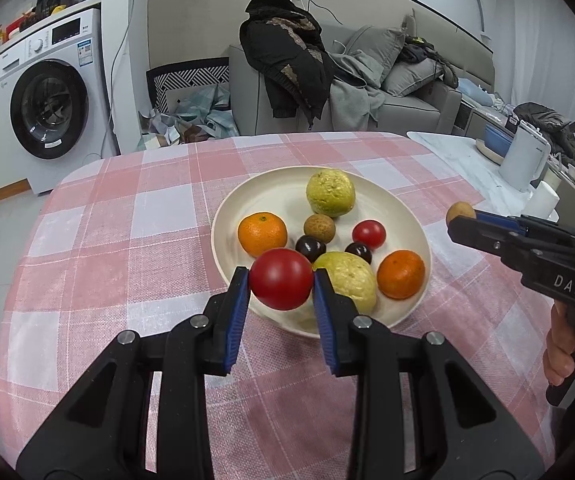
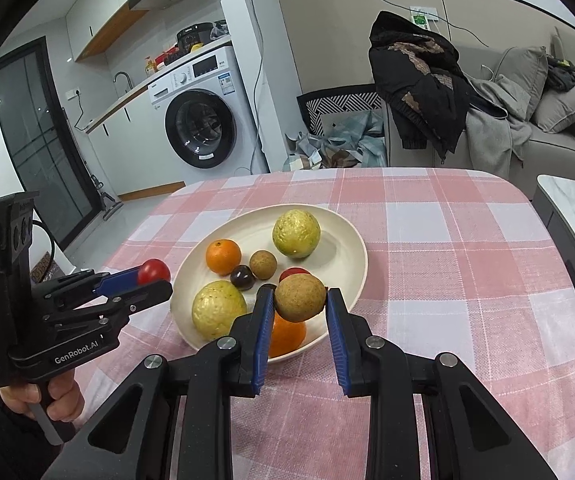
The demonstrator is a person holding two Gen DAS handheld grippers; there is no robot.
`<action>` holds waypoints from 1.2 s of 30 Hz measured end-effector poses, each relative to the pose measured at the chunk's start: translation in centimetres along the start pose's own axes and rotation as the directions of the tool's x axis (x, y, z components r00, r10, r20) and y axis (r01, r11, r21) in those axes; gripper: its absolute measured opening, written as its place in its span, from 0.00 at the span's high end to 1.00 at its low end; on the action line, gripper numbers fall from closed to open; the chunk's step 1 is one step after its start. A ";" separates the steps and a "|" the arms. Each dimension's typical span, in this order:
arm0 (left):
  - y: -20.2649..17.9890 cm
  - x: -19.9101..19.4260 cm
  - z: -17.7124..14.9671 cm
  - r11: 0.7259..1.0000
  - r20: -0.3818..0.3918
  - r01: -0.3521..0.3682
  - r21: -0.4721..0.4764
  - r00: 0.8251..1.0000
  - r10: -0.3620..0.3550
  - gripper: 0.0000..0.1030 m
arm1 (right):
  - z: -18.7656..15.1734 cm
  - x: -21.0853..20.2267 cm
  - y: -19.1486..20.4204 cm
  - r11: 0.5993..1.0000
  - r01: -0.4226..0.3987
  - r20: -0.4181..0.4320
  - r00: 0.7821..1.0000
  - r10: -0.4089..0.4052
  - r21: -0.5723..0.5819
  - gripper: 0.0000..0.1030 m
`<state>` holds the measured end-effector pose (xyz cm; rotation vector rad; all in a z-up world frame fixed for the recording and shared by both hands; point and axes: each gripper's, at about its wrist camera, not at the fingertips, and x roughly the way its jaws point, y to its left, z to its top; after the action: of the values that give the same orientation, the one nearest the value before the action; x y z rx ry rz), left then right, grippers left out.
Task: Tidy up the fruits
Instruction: 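Carry the brown fruit and the red tomato over the cream plate, then open both grippers to release the fruits onto the plate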
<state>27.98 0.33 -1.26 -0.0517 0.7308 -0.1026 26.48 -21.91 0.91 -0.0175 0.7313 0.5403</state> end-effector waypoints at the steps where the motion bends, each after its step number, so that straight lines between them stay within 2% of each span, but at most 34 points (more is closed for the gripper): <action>1: 0.1 0.3 0.1 1.000 -0.003 -0.007 0.001 1.000 0.007 0.72 | 0.1 0.2 0.0 1.000 0.005 0.001 1.000 -0.005 0.001 0.74; 13: 1.6 4.1 0.6 1.000 -0.049 -0.025 -0.016 0.999 0.024 0.72 | 1.1 3.4 -2.2 0.994 0.053 0.013 0.998 -0.054 0.101 0.74; 29: 1.0 5.8 0.8 0.999 -0.052 -0.025 0.030 0.998 0.026 0.72 | 1.9 6.7 -2.6 0.994 0.048 -0.032 0.998 -0.045 0.100 0.73; 30: 0.9 5.8 0.7 0.999 -0.051 -0.026 0.029 0.998 0.027 0.72 | 1.9 6.6 -2.6 0.994 0.052 -0.032 0.998 -0.050 0.096 0.72; 33: 0.8 5.5 0.6 0.999 -0.036 -0.040 0.034 0.998 0.041 0.71 | 2.0 6.0 -2.7 0.993 0.055 -0.008 0.998 -0.054 0.100 0.58; 34: 0.8 5.4 0.6 0.998 -0.037 -0.044 0.037 0.998 0.045 0.71 | 2.0 5.7 -2.8 0.992 0.061 0.005 0.998 -0.062 0.109 0.56; 36: 0.8 4.9 0.6 0.998 -0.032 -0.040 0.039 0.999 0.041 0.63 | 2.0 5.1 -3.0 0.991 0.063 0.015 0.998 -0.066 0.116 0.52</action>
<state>32.06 0.61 -4.12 0.0014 0.7619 -0.0786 32.32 -21.76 -1.33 0.0710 0.7396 0.4355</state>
